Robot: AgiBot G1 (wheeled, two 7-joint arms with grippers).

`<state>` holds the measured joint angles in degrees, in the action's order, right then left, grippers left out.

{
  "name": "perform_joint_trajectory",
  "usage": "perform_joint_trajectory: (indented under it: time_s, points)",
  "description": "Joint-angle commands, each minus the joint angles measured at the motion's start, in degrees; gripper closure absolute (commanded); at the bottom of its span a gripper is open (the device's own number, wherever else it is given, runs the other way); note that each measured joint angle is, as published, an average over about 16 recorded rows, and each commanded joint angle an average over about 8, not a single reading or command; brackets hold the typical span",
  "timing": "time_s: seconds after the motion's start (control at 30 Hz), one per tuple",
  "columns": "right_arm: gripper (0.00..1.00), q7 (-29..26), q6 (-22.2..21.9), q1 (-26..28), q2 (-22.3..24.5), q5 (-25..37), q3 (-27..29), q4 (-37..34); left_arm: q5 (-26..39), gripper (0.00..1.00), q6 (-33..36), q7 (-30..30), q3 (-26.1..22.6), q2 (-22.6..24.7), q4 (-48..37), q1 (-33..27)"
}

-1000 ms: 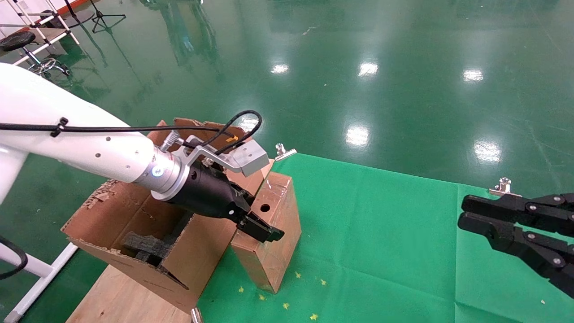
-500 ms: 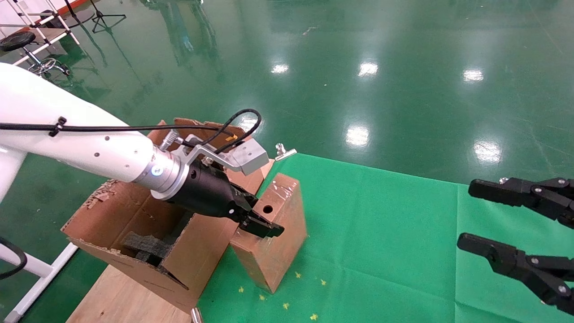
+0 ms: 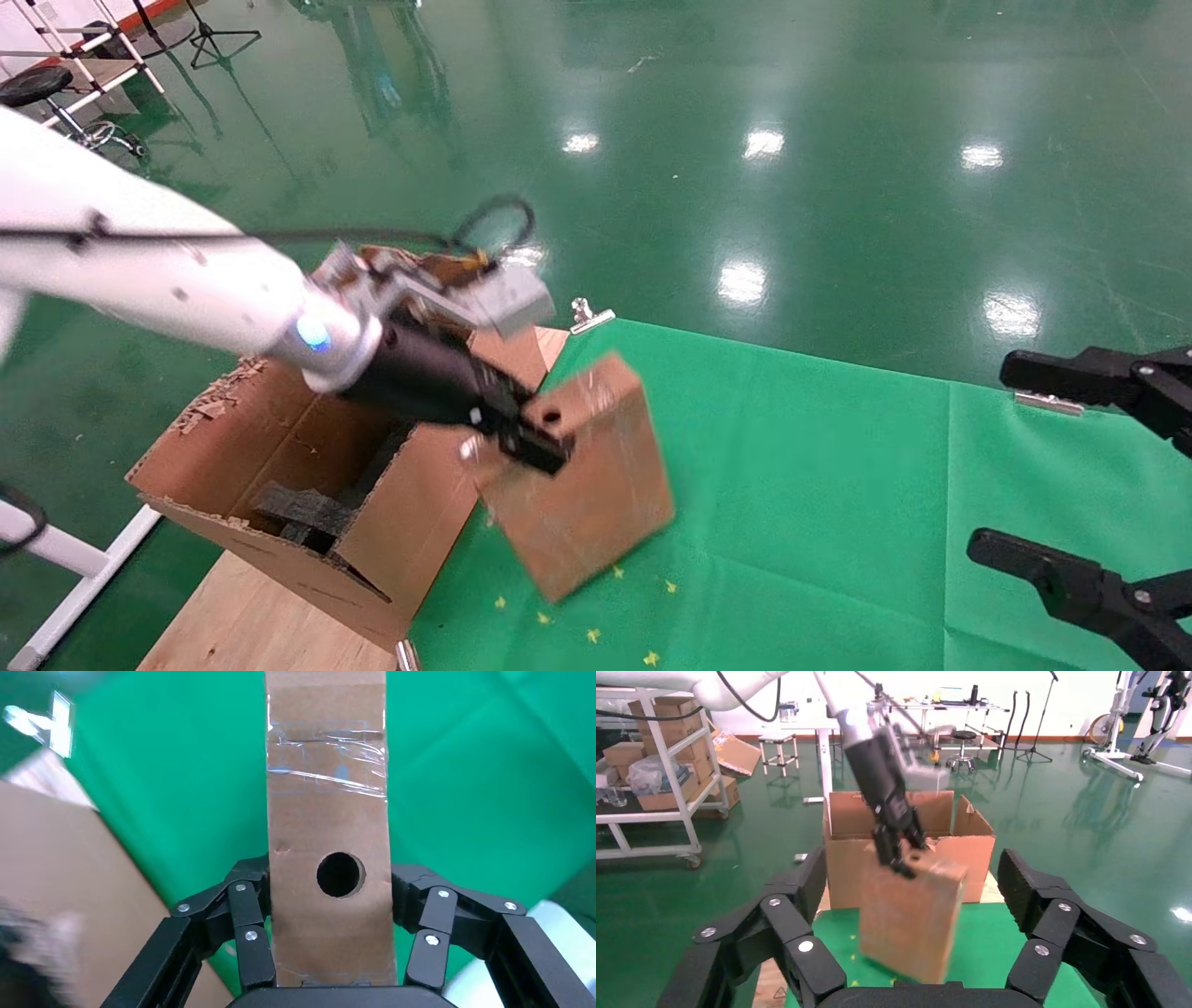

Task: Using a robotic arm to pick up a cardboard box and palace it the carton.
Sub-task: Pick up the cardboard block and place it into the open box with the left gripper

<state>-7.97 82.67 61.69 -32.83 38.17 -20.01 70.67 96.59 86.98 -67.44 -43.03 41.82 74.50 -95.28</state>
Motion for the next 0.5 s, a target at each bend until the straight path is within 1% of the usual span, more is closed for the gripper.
perform_joint_trajectory:
  time_s: [0.03, 0.17, 0.3, 0.4, 0.5]
  points:
    - [0.00, 0.0, 0.0, 0.0, 0.0, 0.0, 0.0, 0.0, -0.6, 1.00, 0.0, 0.9, 0.6, -0.5, -0.2, -1.0]
    - [0.00, 0.0, 0.0, 0.0, 0.0, 0.0, 0.0, 0.0, -2.8, 1.00, 1.0, 4.4, 2.9, -1.8, -4.5, -5.9]
    - [0.00, 0.0, 0.0, 0.0, 0.0, 0.0, 0.0, 0.0, -3.1, 1.00, 1.7, 9.9, 4.7, -3.3, -11.2, -11.7]
    - [0.00, 0.0, 0.0, 0.0, 0.0, 0.0, 0.0, 0.0, -1.2, 1.00, 1.7, 14.8, 5.1, -4.5, -17.1, -15.9]
    - [0.00, 0.0, 0.0, 0.0, 0.0, 0.0, 0.0, 0.0, 2.3, 1.00, 1.3, 19.4, 4.4, -5.5, -23.0, -19.4]
